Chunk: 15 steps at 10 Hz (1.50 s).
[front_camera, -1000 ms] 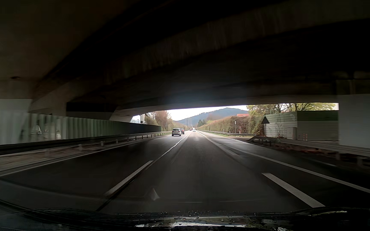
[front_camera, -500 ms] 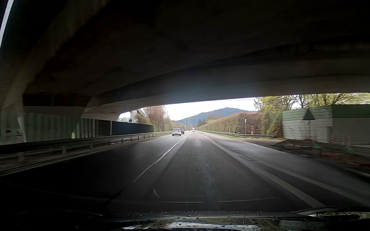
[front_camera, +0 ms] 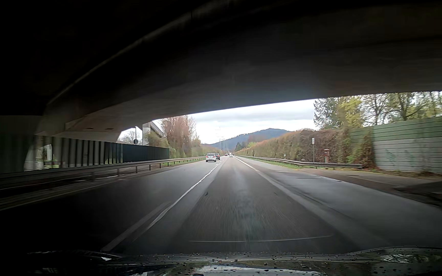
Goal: Follow the waypoints while adhering to traffic rules and regulations
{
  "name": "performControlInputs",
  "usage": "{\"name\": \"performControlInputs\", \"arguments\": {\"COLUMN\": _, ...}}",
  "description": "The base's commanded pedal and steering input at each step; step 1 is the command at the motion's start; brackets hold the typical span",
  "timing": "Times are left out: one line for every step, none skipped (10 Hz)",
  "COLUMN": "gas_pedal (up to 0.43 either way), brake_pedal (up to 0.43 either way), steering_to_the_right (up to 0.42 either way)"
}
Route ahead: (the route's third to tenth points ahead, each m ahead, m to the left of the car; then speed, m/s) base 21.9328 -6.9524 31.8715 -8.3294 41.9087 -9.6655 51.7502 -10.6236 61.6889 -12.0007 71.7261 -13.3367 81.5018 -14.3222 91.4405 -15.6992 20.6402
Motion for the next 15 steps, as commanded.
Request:
{"name": "performControlInputs", "arguments": {"gas_pedal": 0.220, "brake_pedal": 0.000, "steering_to_the_right": 0.003}}
{"name": "performControlInputs", "arguments": {"gas_pedal": 0.220, "brake_pedal": 0.000, "steering_to_the_right": 0.003}}
{"name": "performControlInputs", "arguments": {"gas_pedal": 0.220, "brake_pedal": 0.000, "steering_to_the_right": 0.003}}
{"name": "performControlInputs", "arguments": {"gas_pedal": 0.220, "brake_pedal": 0.000, "steering_to_the_right": 0.003}}
{"name": "performControlInputs", "arguments": {"gas_pedal": 0.220, "brake_pedal": 0.000, "steering_to_the_right": 0.003}}
{"name": "performControlInputs", "arguments": {"gas_pedal": 0.220, "brake_pedal": 0.000, "steering_to_the_right": 0.003}}
{"name": "performControlInputs", "arguments": {"gas_pedal": 0.209, "brake_pedal": 0.000, "steering_to_the_right": 0.003}}
{"name": "performControlInputs", "arguments": {"gas_pedal": 0.209, "brake_pedal": 0.000, "steering_to_the_right": 0.003}}
{"name": "performControlInputs", "arguments": {"gas_pedal": 0.209, "brake_pedal": 0.000, "steering_to_the_right": 0.003}}
{"name": "performControlInputs", "arguments": {"gas_pedal": 0.209, "brake_pedal": 0.000, "steering_to_the_right": 0.003}}
{"name": "performControlInputs", "arguments": {"gas_pedal": 0.209, "brake_pedal": 0.000, "steering_to_the_right": 0.003}}
{"name": "performControlInputs", "arguments": {"gas_pedal": 0.209, "brake_pedal": 0.000, "steering_to_the_right": 0.003}}
{"name": "performControlInputs", "arguments": {"gas_pedal": 0.197, "brake_pedal": 0.000, "steering_to_the_right": 0.002}}
{"name": "performControlInputs", "arguments": {"gas_pedal": 0.189, "brake_pedal": 0.000, "steering_to_the_right": 0.003}}
{"name": "performControlInputs", "arguments": {"gas_pedal": 0.189, "brake_pedal": 0.000, "steering_to_the_right": 0.003}}
